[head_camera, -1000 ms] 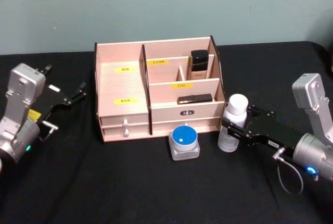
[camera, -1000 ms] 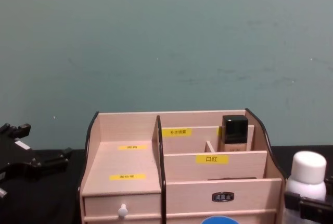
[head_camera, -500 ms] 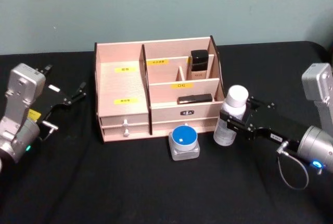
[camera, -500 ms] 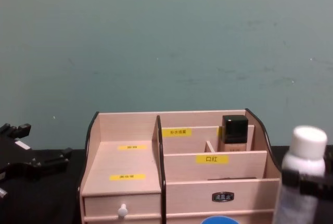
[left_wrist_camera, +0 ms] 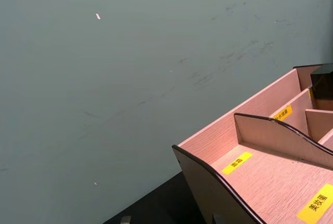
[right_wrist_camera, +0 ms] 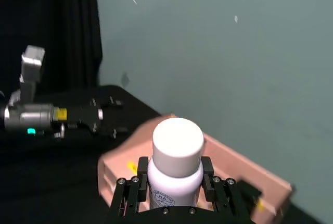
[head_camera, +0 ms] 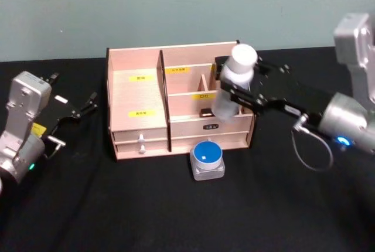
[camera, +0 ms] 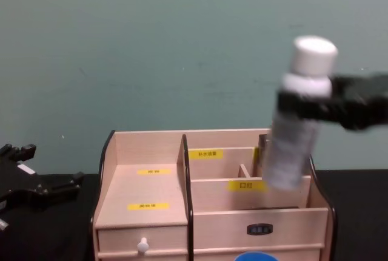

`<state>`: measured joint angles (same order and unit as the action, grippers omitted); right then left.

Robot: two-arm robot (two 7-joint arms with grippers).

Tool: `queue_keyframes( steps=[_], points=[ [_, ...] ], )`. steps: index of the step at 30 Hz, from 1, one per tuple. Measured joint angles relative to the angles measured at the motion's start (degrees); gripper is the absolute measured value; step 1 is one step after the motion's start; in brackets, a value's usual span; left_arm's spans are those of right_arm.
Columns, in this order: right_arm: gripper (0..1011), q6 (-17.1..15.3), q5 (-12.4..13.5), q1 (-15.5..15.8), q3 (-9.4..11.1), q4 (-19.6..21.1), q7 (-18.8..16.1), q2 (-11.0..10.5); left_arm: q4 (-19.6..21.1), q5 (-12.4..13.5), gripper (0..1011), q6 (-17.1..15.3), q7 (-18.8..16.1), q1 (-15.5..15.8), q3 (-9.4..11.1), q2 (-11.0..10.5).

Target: Pick up the facial cleanser and watermelon frost from the table and place them into the tiered storage box.

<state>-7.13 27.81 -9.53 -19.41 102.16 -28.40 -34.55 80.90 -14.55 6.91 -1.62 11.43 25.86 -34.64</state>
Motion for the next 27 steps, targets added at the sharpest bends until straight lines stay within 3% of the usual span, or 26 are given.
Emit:
queue_keyframes(
  steps=[6,15,27],
  points=[
    [601,-0.7,-0.6,-6.1,-3.5,-2.5,-0.6,3.0,0.0,0.0,1010,0.0,0.0,0.0,0.0,0.0],
    [601,-1.0,-2.3,-13.7,-8.3,-11.2,0.3,8.9,0.0,0.0,1010,0.0,0.0,0.0,0.0,0.0],
    [601,0.3,-5.5,-19.3,-9.9,-21.4,2.0,13.7,0.0,0.0,1010,0.0,0.0,0.0,0.0,0.0]
  ],
)
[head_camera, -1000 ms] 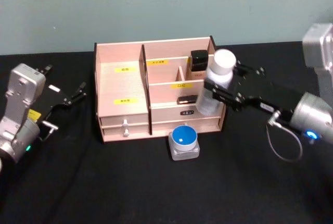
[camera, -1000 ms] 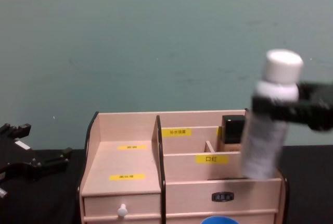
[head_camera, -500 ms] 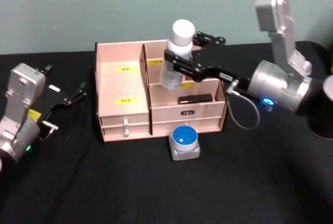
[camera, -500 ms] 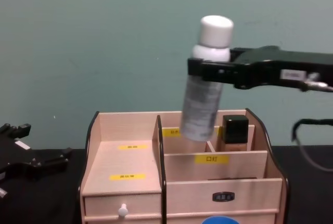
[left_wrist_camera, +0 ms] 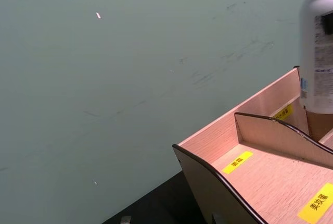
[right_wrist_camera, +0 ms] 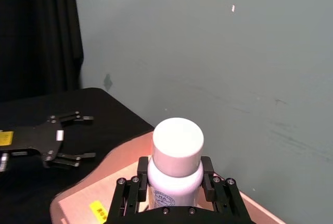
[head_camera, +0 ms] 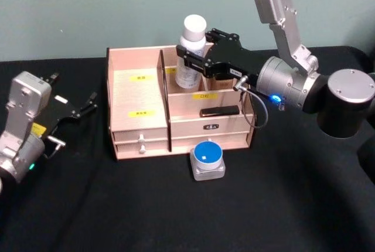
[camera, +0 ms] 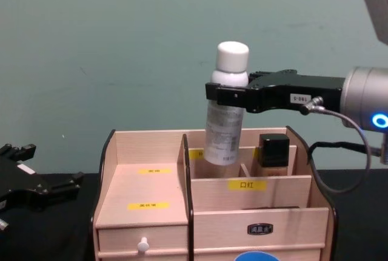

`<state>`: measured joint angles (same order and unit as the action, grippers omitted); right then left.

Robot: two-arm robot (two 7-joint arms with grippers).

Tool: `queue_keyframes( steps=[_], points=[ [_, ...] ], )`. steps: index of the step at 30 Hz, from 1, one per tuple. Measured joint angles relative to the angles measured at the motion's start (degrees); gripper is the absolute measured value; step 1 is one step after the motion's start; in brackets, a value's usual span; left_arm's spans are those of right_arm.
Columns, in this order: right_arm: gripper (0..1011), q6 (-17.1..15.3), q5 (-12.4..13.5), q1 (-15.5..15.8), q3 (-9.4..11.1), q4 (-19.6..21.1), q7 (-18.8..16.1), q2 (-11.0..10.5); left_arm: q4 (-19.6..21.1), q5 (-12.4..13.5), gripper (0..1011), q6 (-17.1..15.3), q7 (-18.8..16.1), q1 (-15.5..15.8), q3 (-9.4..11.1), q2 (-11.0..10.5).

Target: Pick up the facial cleanser and watermelon frost from the table and place them into the tiered storage box.

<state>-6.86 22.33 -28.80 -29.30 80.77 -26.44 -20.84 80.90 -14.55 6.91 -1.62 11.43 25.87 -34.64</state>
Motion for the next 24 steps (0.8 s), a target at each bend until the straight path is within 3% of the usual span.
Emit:
queue_keyframes(
  steps=[11,24],
  points=[
    [601,0.9,-2.4,-2.5,-0.2,-5.0,-0.1,2.1,0.0,0.0,1009,0.0,0.0,0.0,0.0,0.0],
    [601,1.0,-3.6,-3.4,-0.5,-8.4,-1.0,3.6,0.0,0.0,1009,0.0,0.0,0.0,0.0,0.0]
  ],
)
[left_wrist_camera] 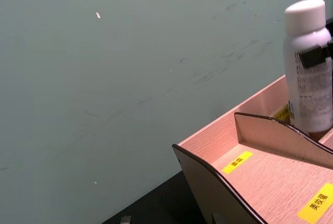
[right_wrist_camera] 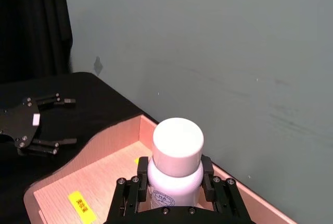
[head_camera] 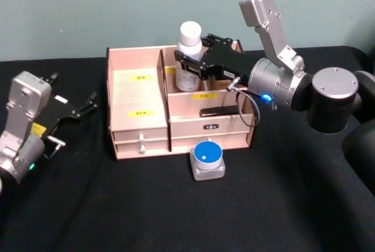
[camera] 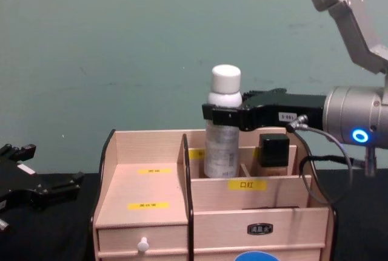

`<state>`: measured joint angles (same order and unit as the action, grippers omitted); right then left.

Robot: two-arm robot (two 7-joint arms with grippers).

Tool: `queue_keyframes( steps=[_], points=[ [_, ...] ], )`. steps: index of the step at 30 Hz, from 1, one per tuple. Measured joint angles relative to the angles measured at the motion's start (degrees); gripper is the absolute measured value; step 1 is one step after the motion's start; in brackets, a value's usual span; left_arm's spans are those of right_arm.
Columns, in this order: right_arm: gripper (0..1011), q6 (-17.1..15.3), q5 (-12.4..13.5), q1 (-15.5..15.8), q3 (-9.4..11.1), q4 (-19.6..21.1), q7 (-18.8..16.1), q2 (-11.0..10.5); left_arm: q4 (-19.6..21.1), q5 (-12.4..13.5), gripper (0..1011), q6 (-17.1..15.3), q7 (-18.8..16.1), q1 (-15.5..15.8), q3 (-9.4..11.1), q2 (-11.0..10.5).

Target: Pick up the facial cleanser and watermelon frost from the table and place them into the tiered storage box.

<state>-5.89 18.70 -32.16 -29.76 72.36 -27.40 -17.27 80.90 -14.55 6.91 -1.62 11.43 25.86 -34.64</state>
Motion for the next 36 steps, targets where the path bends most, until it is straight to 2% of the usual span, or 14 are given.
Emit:
queue_keyframes(
  steps=[17,30,32,36],
  points=[
    [601,0.3,-1.0,-0.3,-0.4,-6.0,-1.7,1.3,0.0,0.0,1010,0.0,0.0,0.0,0.0,0.0],
    [603,0.2,-1.2,-0.4,-0.5,-6.3,-1.9,1.5,0.0,0.0,1010,0.0,0.0,0.0,0.0,0.0],
    [616,0.2,-1.1,-0.4,-0.5,-6.2,-1.9,1.5,0.0,0.0,1010,0.0,0.0,0.0,0.0,0.0],
    [746,0.2,-1.1,-0.4,-0.4,-6.1,-1.9,1.4,0.0,0.0,1010,0.0,0.0,0.0,0.0,0.0]
  ],
)
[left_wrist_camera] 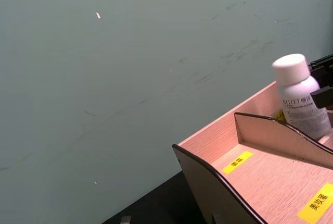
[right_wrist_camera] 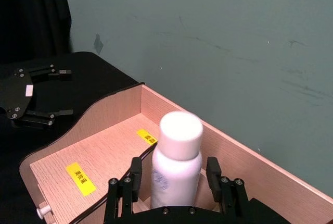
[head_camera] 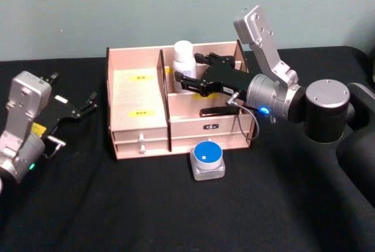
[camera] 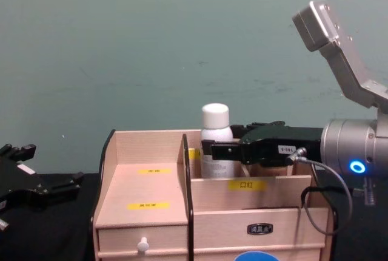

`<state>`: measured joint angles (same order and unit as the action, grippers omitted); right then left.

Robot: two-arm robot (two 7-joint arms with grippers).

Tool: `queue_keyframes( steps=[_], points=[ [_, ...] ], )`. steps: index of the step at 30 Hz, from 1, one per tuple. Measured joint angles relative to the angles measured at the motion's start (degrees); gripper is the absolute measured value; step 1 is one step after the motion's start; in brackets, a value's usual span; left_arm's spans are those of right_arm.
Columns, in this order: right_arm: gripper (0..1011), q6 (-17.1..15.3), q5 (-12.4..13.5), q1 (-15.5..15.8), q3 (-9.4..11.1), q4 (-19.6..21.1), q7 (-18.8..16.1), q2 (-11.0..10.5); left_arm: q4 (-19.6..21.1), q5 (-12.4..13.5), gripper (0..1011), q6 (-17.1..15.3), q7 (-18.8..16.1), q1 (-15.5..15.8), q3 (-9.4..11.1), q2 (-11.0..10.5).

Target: Pick up the facial cleanser and watermelon frost from the table and place them into the tiered storage box.

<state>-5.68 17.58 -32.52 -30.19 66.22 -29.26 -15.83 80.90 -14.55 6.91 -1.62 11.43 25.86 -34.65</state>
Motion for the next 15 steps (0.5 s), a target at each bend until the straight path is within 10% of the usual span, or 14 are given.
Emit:
queue_keyframes(
  steps=[15],
  points=[
    [1002,-3.8,0.9,2.1,1.6,7.4,0.5,-2.9,0.0,0.0,1010,0.0,0.0,0.0,0.0,0.0]
  ],
)
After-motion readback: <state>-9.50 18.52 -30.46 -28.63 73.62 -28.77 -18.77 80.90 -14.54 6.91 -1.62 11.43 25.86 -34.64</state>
